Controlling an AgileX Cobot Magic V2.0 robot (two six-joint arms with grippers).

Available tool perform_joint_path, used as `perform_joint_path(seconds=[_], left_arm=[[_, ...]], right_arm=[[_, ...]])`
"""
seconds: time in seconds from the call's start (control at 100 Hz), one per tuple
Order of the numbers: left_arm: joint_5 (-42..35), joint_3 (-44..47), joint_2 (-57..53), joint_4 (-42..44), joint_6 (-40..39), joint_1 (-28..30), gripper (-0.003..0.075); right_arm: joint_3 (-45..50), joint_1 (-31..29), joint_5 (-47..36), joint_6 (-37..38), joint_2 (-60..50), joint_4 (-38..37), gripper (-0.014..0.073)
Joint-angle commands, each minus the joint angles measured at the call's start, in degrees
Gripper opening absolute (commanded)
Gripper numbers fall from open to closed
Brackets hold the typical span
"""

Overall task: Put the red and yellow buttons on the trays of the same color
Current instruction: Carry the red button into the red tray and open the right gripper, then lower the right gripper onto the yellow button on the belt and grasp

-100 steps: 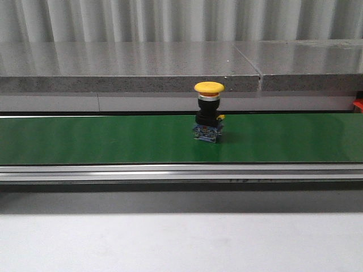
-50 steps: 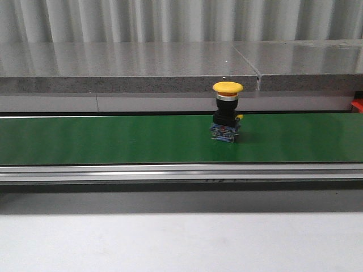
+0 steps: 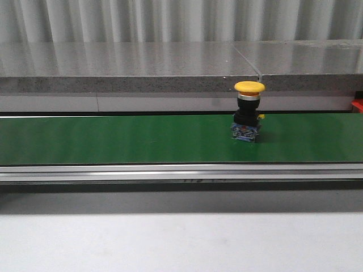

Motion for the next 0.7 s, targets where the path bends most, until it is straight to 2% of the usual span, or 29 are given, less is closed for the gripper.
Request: perform_joint_path(seconds=[0.0, 0.42, 0.69], left_arm=[[-4.4, -1.6, 0.2, -0.9, -0.4, -0.4, -0.0021], [-4.4, -1.6, 0.2, -0.9, -0.4, -0.4, -0.0021], [-4.4, -1.6, 0.2, -0.9, -0.4, -0.4, -0.0021]], right_arm=[[2.8, 1.4, -0.6, -1.9, -6.4, 1.6, 0.0592], [29.3, 12.0, 0.2, -5.2, -24.5, 1.6, 0.0592], [36.2, 20.1, -1.7, -5.9, -24.9, 1.6, 0.0592]])
